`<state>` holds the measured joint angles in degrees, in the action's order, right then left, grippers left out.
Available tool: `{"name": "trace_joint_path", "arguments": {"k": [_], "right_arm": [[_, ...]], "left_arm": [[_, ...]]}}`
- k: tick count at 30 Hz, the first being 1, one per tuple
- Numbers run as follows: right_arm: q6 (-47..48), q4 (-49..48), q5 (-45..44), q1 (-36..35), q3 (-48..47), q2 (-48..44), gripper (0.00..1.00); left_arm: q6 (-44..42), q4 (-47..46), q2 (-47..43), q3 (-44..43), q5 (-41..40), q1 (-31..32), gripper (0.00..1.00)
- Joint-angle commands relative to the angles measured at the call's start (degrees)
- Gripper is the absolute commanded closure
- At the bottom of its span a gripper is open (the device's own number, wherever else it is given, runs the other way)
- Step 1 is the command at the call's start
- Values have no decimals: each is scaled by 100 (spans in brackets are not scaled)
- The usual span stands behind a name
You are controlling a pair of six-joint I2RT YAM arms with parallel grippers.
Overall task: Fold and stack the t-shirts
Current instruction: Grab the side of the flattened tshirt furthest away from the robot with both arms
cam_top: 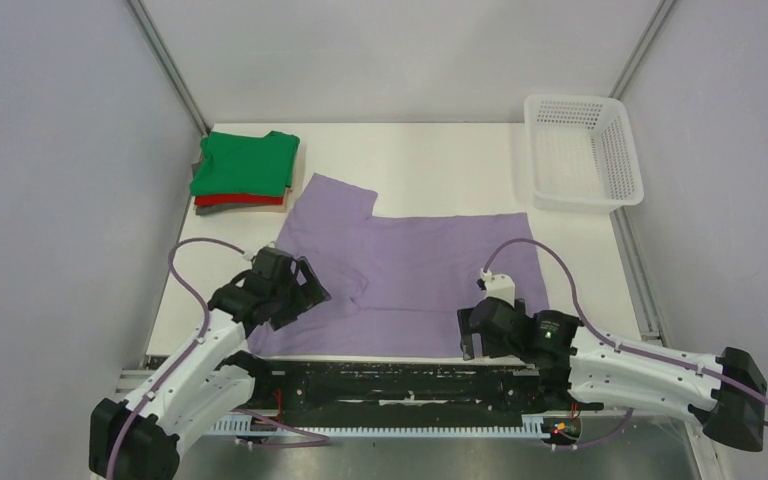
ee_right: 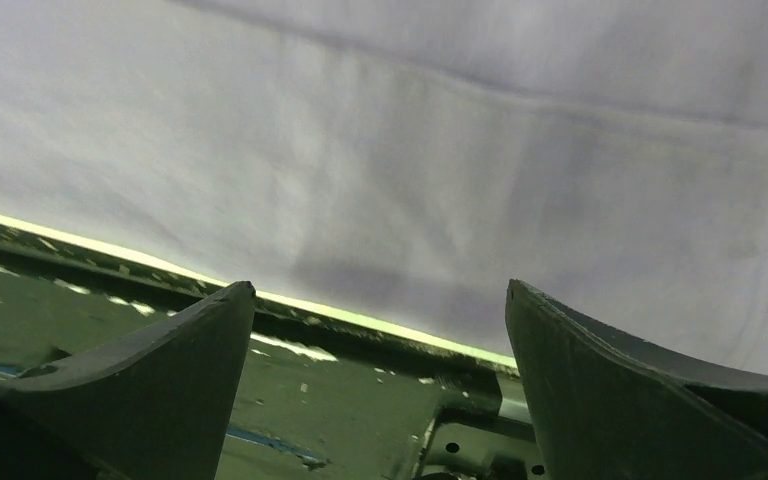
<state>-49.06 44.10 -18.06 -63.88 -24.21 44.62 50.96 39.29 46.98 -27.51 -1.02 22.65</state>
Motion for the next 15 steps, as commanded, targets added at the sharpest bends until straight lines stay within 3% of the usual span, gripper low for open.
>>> {"name": "trace_joint_path", "arguments": {"k": [1, 6, 10, 15], "right_arm": [[258, -247, -1005, -24, -847, 132, 2], [835, -1255, -1778, 17, -1199, 405, 2], [1326, -2106, -2384, 448, -1282, 542, 2], [2031, -3282, -1564, 1816, -1081, 611, 2]], "left_arm": [[-270, 201, -4, -901, -375, 28, 0], [-615, 105, 686, -1993, -809, 25, 0], [-842, 91, 1761, -3027, -1227, 16, 0], [-1235, 42, 3345, -4258, -1479, -127, 0]]}}
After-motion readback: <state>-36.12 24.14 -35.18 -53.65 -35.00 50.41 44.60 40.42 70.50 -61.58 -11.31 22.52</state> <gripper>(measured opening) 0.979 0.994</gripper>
